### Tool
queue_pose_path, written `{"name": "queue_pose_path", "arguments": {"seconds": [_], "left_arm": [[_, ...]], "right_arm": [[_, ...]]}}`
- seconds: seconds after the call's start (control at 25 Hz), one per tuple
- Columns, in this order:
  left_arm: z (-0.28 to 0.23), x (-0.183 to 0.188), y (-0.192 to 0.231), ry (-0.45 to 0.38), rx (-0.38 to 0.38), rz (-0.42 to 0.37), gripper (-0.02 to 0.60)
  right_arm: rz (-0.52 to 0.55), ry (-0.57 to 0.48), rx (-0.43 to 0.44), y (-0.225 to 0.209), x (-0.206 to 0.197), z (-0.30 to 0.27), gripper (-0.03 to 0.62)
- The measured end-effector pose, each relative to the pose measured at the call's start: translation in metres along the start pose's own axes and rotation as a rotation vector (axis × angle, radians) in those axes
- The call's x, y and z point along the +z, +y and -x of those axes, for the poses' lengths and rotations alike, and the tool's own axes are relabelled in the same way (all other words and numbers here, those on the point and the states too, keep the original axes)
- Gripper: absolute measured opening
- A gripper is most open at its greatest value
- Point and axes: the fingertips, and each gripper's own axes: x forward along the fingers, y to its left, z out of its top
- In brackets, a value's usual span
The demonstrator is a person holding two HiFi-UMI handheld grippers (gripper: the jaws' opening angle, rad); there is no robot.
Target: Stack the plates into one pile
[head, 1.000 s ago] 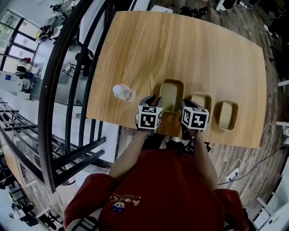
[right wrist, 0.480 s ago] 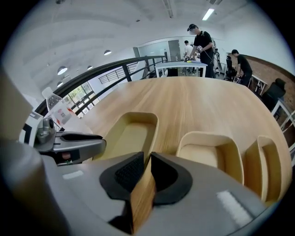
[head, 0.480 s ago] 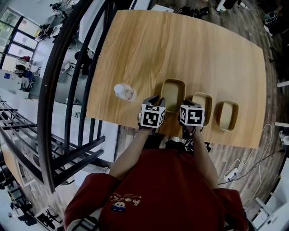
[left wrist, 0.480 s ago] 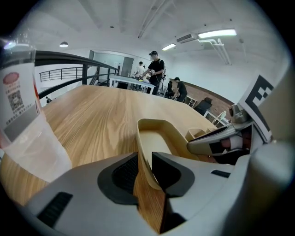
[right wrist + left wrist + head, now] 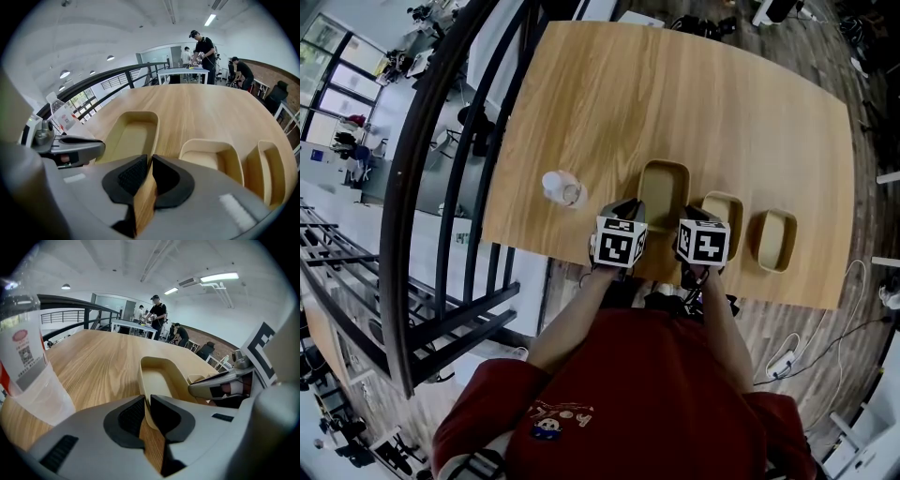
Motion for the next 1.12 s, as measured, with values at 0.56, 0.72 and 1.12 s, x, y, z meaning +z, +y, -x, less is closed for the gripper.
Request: {"name": "queue_pose_path", "arguments": {"seconds": [0.56,0.72,1.12], "left_arm": [[0.017,0.026,-0.018,-0.064,-0.014,-0.029,0.039],[0.019,0.033,-0.030,-0.079,-0.026,-0.050,0.040],[0.015,0.032,-0.074,-0.073,-0.084,-0.104,0.040]], "right_arm": [[-0.033,-0.139,0.020,-0.005,0.020,0.028,0.041],[-0.046,-0.163,0.010,-0.014,0.023,0.039,0.041],[-0.089,-0.191,-0.038,-0.047,0.011,0.070,0.041]]}}
